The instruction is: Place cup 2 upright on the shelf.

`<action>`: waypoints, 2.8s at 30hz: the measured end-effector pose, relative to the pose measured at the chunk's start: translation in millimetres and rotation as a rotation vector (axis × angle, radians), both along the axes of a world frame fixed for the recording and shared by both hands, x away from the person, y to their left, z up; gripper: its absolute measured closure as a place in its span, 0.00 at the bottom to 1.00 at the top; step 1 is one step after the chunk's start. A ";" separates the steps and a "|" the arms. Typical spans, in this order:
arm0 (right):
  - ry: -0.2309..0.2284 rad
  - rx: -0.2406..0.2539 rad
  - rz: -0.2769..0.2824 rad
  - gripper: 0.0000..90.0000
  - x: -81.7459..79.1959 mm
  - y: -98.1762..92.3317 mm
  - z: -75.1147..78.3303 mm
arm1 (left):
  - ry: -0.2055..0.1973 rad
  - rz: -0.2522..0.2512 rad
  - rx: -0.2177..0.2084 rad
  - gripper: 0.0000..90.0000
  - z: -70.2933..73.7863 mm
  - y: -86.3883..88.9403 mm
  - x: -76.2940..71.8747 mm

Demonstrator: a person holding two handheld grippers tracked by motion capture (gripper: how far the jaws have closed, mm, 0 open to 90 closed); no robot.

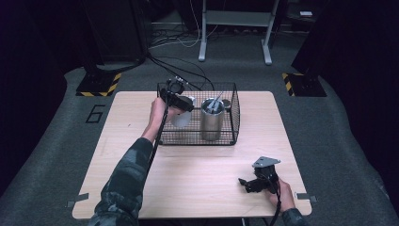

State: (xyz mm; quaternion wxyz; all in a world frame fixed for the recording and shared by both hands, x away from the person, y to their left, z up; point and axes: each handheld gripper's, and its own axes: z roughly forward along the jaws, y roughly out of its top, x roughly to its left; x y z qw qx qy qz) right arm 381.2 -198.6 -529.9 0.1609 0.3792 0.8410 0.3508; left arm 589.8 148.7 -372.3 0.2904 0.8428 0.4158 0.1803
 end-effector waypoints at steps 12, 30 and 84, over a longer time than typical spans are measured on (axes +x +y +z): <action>0.000 0.001 -0.001 0.00 0.0 0.1 0.0 | 0.022 0.033 0.009 0.06 -14.3 -5.0 8.5; -0.004 0.002 -0.004 0.00 0.2 0.2 -0.2 | 0.072 0.048 0.043 0.06 -33.1 -8.8 16.6; 0.000 0.000 -0.001 0.00 -0.1 0.1 0.0 | -0.031 -0.033 -0.002 0.00 10.5 9.9 -35.6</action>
